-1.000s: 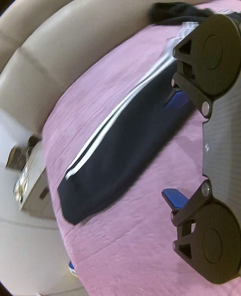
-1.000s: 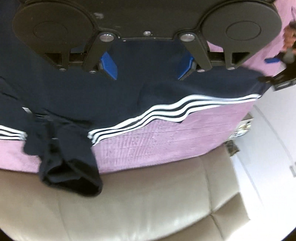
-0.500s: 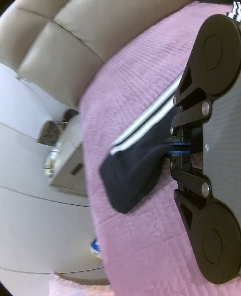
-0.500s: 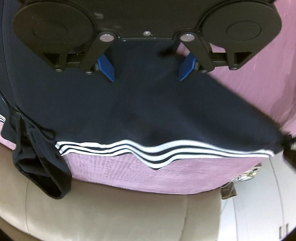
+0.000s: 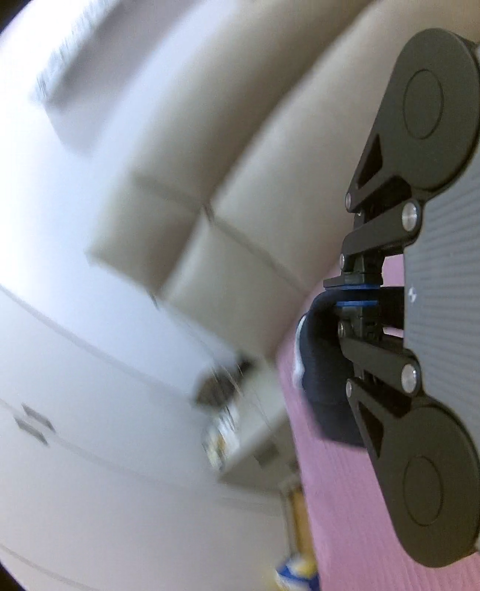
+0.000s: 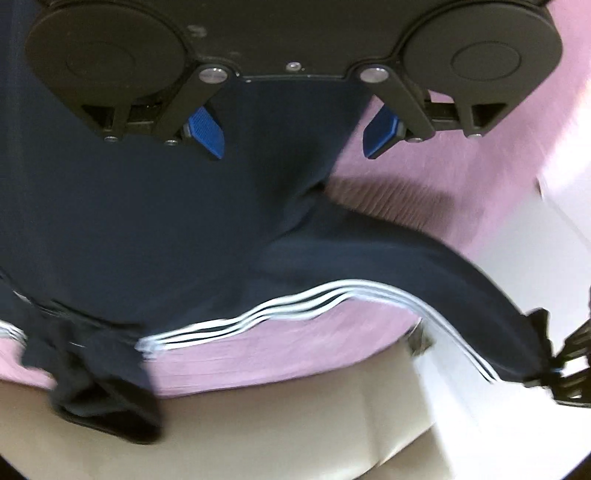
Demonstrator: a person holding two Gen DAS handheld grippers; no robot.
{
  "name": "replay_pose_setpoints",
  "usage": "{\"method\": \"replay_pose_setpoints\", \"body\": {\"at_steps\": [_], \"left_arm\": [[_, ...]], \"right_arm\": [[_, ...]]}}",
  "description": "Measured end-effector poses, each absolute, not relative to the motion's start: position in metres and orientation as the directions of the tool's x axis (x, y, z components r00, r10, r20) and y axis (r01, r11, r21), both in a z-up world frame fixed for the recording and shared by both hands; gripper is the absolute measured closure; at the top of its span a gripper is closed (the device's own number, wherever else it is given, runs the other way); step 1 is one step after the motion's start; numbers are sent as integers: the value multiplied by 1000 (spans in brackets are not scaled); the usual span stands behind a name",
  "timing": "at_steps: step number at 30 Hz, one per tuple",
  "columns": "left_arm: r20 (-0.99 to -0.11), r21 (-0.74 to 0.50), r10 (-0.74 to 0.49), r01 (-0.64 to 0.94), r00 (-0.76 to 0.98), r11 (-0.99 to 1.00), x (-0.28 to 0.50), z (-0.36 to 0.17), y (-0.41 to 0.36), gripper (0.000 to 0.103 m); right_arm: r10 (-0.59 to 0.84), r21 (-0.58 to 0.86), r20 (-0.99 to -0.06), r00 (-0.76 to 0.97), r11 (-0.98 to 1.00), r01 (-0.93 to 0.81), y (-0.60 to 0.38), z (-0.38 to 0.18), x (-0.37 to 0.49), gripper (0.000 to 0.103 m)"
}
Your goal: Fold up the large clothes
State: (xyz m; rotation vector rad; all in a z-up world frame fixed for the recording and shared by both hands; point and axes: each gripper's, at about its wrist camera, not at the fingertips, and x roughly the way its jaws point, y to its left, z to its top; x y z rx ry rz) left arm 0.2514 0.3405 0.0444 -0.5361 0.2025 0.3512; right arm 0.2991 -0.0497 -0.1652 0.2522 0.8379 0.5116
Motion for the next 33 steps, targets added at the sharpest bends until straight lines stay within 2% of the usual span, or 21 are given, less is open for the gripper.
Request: {"method": "replay_pose_setpoints", "body": {"at_steps": [3, 7, 12, 16, 20, 23, 30, 32, 33], "left_arm": [[-192, -436, 191, -258, 963, 862, 262, 84, 282, 97], [-120, -395, 23, -69, 993, 916, 277, 115, 190, 97], [-47, -385, -159, 129, 986, 914, 290, 108, 87, 97], [-39, -363, -271, 239, 962, 901, 299, 77, 5, 97], [-106, -352, -360, 304, 927, 886, 317, 27, -58, 97], [-203, -342, -388, 306, 899, 889, 330, -20, -93, 97], [-416, -414, -463, 291, 782, 863, 343, -114, -116, 95], [-474, -422, -496, 307, 727, 853, 347, -128, -118, 89], [-496, -428, -515, 319, 699, 846, 348, -134, -118, 81]], "right_arm": [[518, 433, -629, 579, 853, -292, -93, -155, 295, 5], [509, 517, -594, 623, 835, -190, -164, -144, 291, 4], [465, 592, -554, 691, 804, -66, -246, -138, 278, 4], [403, 598, -553, 729, 802, 11, -293, -142, 269, 4], [362, 607, -573, 735, 790, 84, -328, -156, 265, 4], [322, 598, -598, 734, 789, 141, -345, -166, 262, 4], [278, 591, -621, 733, 780, 205, -370, -171, 258, 4], [268, 581, -623, 735, 788, 205, -372, -167, 260, 4], [266, 577, -622, 736, 792, 201, -372, -164, 262, 4]]}}
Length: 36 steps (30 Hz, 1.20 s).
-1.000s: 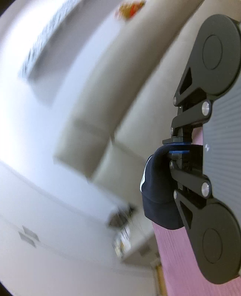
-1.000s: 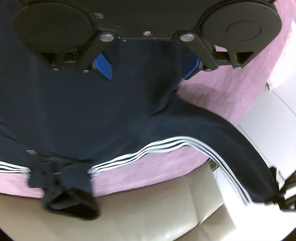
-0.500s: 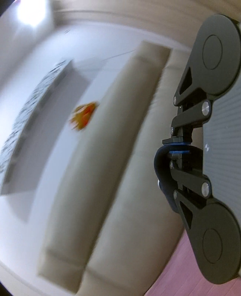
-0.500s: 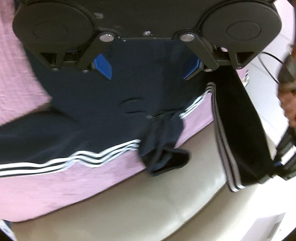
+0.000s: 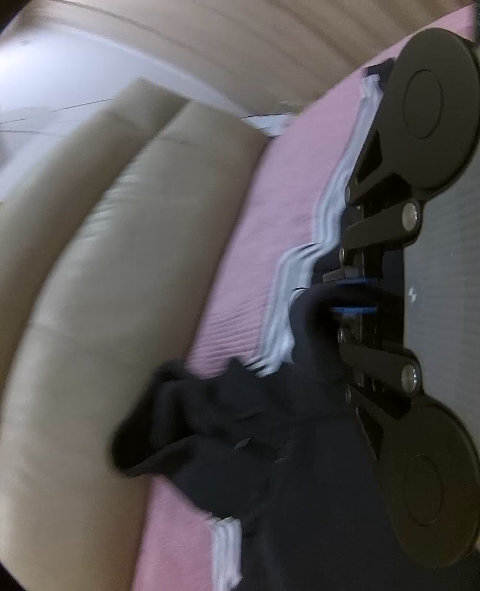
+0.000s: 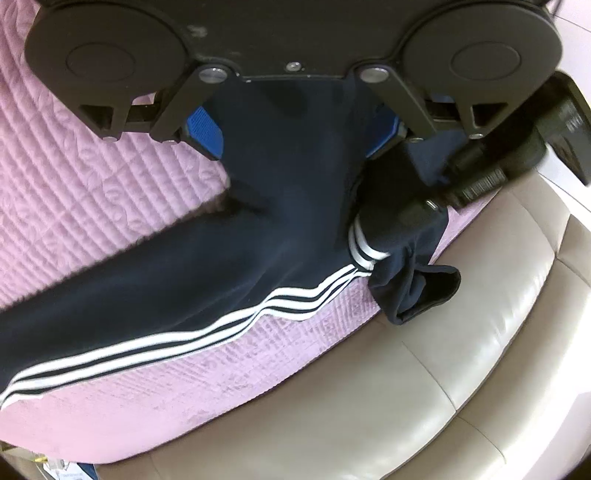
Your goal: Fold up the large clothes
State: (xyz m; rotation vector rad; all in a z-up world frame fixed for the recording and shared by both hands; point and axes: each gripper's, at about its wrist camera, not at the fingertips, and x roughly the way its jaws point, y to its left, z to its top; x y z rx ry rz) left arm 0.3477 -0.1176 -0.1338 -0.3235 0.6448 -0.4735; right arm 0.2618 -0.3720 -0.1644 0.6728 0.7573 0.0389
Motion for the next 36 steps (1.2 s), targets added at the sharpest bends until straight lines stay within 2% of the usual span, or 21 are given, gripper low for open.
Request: {"method": "replay_pose_setpoints", "body": {"at_steps": [1, 2, 3, 4, 5, 8, 12, 16, 18, 19, 20, 21, 22, 24, 27, 28, 29, 30, 32, 34, 36], "left_arm": [[-526, -444, -541, 331, 656, 833, 351, -141, -120, 74], [-566, -472, -579, 345, 587, 811, 356, -148, -124, 55], [-605, -502, -614, 355, 507, 789, 364, -153, -131, 27], [-645, -545, -650, 354, 402, 760, 370, -163, -134, 21], [-664, -568, -667, 352, 339, 744, 373, -170, -135, 20], [-672, -572, -677, 371, 299, 732, 367, -161, -121, 19], [-661, -563, -643, 310, 387, 766, 354, -136, -72, 17], [-724, -425, -414, 117, 552, 898, 357, -129, -7, 15], [-758, -337, -286, 23, 587, 941, 365, -136, 19, 17], [-766, -317, -254, -3, 591, 948, 370, -141, 29, 17], [-777, -306, -229, -33, 587, 952, 374, -147, 39, 17], [-782, -304, -219, -51, 584, 951, 377, -150, 43, 18], [-783, -312, -214, -71, 584, 947, 380, -153, 49, 18], [-771, -338, -229, -77, 594, 938, 382, -155, 53, 18], [-758, -322, -219, -60, 615, 945, 380, -155, 52, 18], [-751, -311, -215, -47, 624, 949, 380, -155, 49, 18], [-744, -305, -213, -37, 634, 952, 376, -151, 46, 18], [-733, -301, -214, -26, 645, 953, 378, -149, 42, 18], [-721, -301, -217, -15, 658, 954, 378, -146, 35, 17], [-725, -295, -213, -17, 655, 955, 381, -145, 27, 17], [-730, -296, -219, -11, 647, 955, 383, -148, 19, 17]], "right_arm": [[263, 573, -619, 740, 796, 196, -372, -160, 265, 4], [261, 570, -614, 745, 799, 190, -371, -156, 266, 4], [257, 567, -606, 753, 803, 182, -370, -151, 270, 4], [251, 562, -596, 763, 809, 172, -369, -146, 276, 4], [247, 554, -584, 773, 818, 157, -365, -141, 284, 4], [231, 472, -540, 809, 879, 64, -347, -118, 300, 3], [274, 299, -561, 781, 947, -117, -295, -111, 336, 2], [249, 152, -672, 698, 968, -198, -234, -134, 377, 2], [113, -3, -742, 661, 985, -172, -209, -150, 396, 4], [50, -79, -761, 646, 983, -168, -202, -158, 401, 9], [-2, -140, -765, 644, 976, -164, -198, -164, 403, 41], [-12, -144, -751, 661, 979, -146, -201, -164, 400, 92], [4, -106, -725, 689, 987, -117, -210, -158, 393, 94], [125, 81, -648, 752, 992, -95, -242, -132, 373, 94], [315, 400, -429, 847, 907, -135, -304, -93, 340, 94], [339, 458, -383, 859, 878, -142, -321, -86, 334, 93], [367, 517, -358, 859, 844, -145, -343, -83, 331, 86], [391, 555, -364, 845, 820, -141, -359, -86, 333, 48], [358, 563, -443, 822, 825, -56, -389, -101, 338, 2], [278, 539, -502, 819, 841, 45, -412, -119, 334, 2], [316, 582, -524, 791, 811, 62, -431, -139, 335, 2]]}}
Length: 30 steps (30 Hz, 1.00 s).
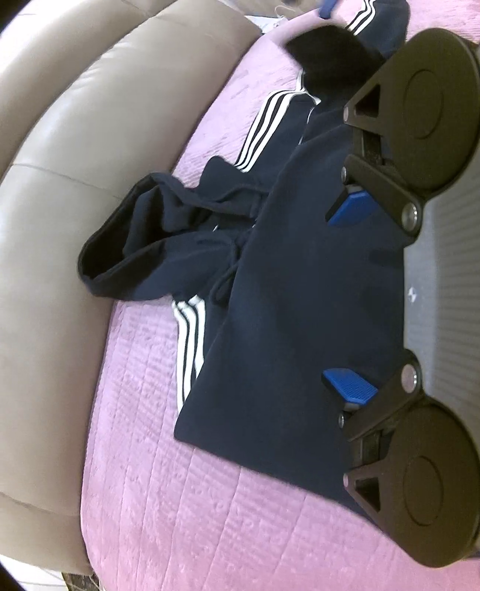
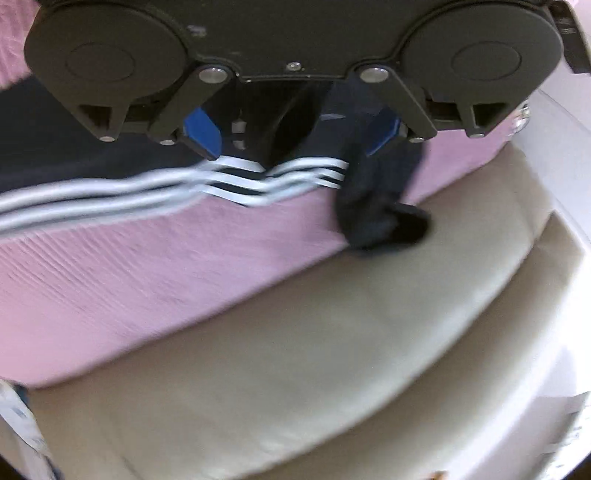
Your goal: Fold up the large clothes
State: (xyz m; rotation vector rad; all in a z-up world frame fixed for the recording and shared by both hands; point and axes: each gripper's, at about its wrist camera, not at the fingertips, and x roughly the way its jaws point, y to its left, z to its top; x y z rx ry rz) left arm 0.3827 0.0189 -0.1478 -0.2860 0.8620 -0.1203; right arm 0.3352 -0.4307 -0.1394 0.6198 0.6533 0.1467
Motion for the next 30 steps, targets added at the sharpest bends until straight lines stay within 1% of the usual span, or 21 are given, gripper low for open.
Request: {"method": "replay_pose_setpoints", "body": {"at_steps": [2, 6, 7, 8, 9, 10, 11, 12, 13, 14, 15, 16, 17, 18, 19, 20, 22, 26, 30], "left_arm": [[-734, -301, -233, 2, 638, 953, 382, -151, 11, 17], [-752, -288, -250, 38, 610, 957, 382, -158, -9, 17], [-753, -286, -259, 54, 605, 957, 382, -160, -15, 17], [-753, -283, -266, 68, 602, 957, 381, -161, -19, 17], [-753, -279, -271, 82, 600, 957, 379, -161, -23, 17], [-753, -270, -273, 98, 599, 958, 378, -163, -27, 17], [-754, -257, -270, 109, 598, 960, 377, -164, -30, 17], [-760, -235, -260, 120, 595, 964, 376, -167, -34, 17], [-766, -214, -249, 131, 592, 968, 375, -170, -38, 17], [-769, -184, -237, 149, 593, 971, 373, -173, -41, 16], [-767, -162, -230, 166, 599, 973, 371, -175, -44, 14], [-767, -145, -221, 173, 602, 974, 369, -176, -46, 13], [-771, -136, -215, 175, 600, 975, 369, -176, -48, 9], [-775, -131, -212, 177, 596, 976, 369, -177, -50, 6], [-779, -128, -208, 175, 592, 976, 369, -177, -51, 5], [-782, -127, -205, 170, 589, 977, 370, -177, -53, 2], [-788, -126, -198, 162, 583, 979, 370, -177, -55, 0], [-798, -117, -178, 141, 576, 983, 371, -176, -59, 0], [-806, -155, -187, 105, 561, 982, 370, -172, -56, 0]], "right_arm": [[363, 623, -538, 761, 779, 69, -439, -160, 339, 2], [329, 548, -587, 740, 834, 64, -423, -188, 354, 2], [327, 541, -586, 741, 839, 57, -417, -191, 359, 5], [311, 520, -575, 757, 853, 45, -415, -190, 361, 32], [277, 485, -565, 777, 873, 42, -412, -185, 364, 82], [269, 484, -523, 809, 875, 22, -412, -177, 358, 84], [276, 512, -457, 846, 859, -4, -413, -168, 347, 85], [273, 533, -407, 871, 846, -16, -416, -163, 341, 85], [251, 531, -410, 877, 847, 6, -419, -161, 341, 85], [224, 505, -478, 849, 861, 57, -420, -163, 345, 79], [207, 468, -560, 802, 878, 100, -420, -169, 353, 66], [192, 426, -631, 752, 895, 129, -420, -175, 360, 58], [170, 375, -690, 704, 916, 146, -420, -181, 364, 43], [171, 359, -693, 701, 924, 130, -420, -183, 362, 34], [168, 351, -682, 712, 929, 116, -422, -181, 356, 27], [143, 335, -682, 717, 933, 134, -425, -178, 350, 22], [141, 344, -689, 711, 927, 150, -434, -173, 342, 22], [208, 481, -676, 707, 851, 210, -464, -167, 327, 21], [190, 528, -674, 714, 800, 286, -497, -163, 311, 20]]}}
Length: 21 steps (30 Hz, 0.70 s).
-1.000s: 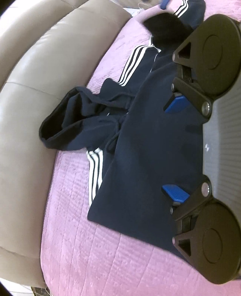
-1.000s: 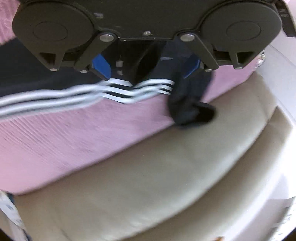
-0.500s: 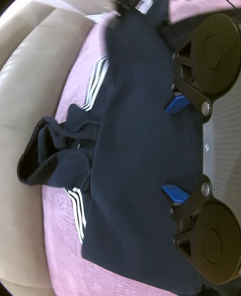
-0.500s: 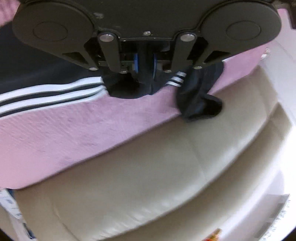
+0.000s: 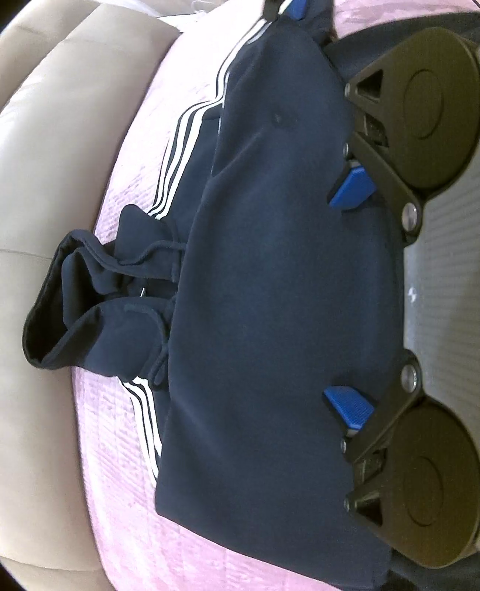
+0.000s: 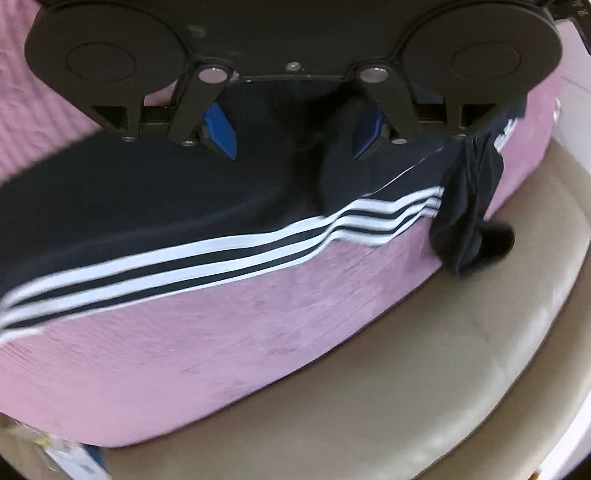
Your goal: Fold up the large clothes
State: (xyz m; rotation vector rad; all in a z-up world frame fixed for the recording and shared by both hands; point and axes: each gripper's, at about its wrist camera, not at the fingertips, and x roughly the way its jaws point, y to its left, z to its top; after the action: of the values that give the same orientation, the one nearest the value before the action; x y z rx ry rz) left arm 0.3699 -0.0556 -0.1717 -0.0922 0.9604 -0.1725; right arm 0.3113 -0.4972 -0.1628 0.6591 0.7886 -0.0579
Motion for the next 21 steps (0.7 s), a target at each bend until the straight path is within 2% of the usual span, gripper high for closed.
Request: {"method": "replay_pose_setpoints", "body": {"at_steps": [7, 14, 18, 21], "left_arm": [[-812, -236, -220, 40, 540, 971, 369, -166, -46, 0], [-818, -184, -181, 50, 546, 982, 368, -169, -56, 0], [-815, -167, -172, 61, 554, 984, 367, -172, -58, 0], [-812, -170, -178, 67, 555, 983, 367, -173, -56, 0]], "right_arm": [[111, 550, -687, 718, 725, 415, -579, -171, 274, 20], [-88, 557, -689, 720, 571, 603, -671, -202, 254, 20], [-143, 612, -565, 813, 588, 528, -693, -220, 251, 20], [-181, 646, -539, 822, 539, 542, -702, -222, 248, 21]]}}
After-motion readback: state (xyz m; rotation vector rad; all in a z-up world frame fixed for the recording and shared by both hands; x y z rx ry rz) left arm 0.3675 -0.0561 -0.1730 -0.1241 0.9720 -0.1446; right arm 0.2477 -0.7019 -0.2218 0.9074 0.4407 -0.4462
